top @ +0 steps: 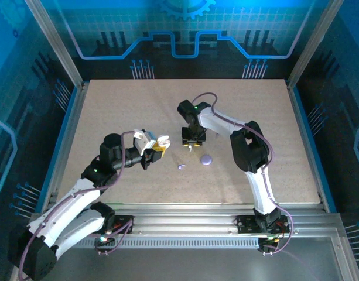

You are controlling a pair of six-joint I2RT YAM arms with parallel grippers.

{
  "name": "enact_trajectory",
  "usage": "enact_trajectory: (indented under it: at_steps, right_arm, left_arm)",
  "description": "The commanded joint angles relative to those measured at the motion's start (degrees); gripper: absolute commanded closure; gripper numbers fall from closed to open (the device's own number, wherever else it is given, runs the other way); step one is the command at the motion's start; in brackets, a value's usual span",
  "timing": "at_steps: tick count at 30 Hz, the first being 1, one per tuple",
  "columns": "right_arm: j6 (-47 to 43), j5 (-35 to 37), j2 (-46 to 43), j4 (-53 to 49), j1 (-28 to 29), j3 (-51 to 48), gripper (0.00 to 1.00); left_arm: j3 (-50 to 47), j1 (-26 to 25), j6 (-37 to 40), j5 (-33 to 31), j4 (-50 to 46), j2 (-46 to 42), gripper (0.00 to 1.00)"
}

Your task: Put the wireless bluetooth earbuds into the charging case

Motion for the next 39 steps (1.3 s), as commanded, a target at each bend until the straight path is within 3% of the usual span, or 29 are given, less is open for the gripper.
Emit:
enact_trajectory:
  at_steps: [1, 21, 39]
  right_arm:
    - [1.07, -0.77, 1.59, 0.03, 1.05, 1.74, 0.62]
    - [0.96, 0.54, 4.19, 0.99, 1.22, 2.24, 0.68]
    - [0.41, 3.99, 5.01, 0.31, 1.49, 1.85, 0.8]
  left_arm:
    - [-1.0, 0.43, 0.85, -0.3, 0.59, -0.86, 0.77]
    - [-1.0, 0.45, 0.79, -0.21, 0.62, -0.64, 0.77]
    - [-1.01, 0.43, 0.79, -0.38, 0.61, -0.3, 0.77]
